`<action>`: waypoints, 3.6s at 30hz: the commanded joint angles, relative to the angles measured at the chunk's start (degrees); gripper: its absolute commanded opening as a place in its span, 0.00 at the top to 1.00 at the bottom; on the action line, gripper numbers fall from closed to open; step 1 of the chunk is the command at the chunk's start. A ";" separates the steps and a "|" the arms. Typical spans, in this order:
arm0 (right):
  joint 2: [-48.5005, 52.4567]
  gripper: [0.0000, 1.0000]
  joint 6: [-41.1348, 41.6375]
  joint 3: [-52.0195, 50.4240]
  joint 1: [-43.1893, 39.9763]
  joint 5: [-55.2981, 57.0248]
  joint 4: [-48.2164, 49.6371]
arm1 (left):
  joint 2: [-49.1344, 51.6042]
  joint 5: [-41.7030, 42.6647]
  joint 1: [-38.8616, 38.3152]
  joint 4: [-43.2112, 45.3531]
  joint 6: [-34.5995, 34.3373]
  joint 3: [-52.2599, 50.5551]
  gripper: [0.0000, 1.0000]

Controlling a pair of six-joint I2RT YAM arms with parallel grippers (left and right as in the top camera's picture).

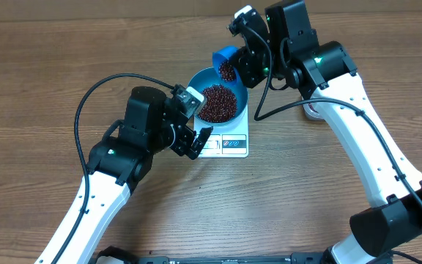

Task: Scoop item into bowl and weigh 150g on scale
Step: 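Lift the filled scoop and carry it left over the teal bowl, then tip the scoop with the right gripper to pour beans into the bowl, then move the scoop right back over the bean tub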

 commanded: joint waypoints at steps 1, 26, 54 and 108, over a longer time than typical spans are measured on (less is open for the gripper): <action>-1.31 0.96 -6.40 1.79 0.85 0.61 0.28 | 0.17 0.28 -0.04 0.63 -0.39 1.38 0.00; -1.31 0.96 -22.38 1.77 1.20 -3.54 1.01 | 0.17 0.28 -0.04 1.38 -0.39 1.38 0.00; -1.31 0.96 -28.26 1.77 1.20 -3.96 -0.15 | 0.17 0.26 -0.04 1.42 -0.39 1.38 0.00; 2.60 0.96 25.51 1.73 -15.39 31.06 -7.19 | 0.17 0.09 -0.04 1.42 -0.42 1.38 0.00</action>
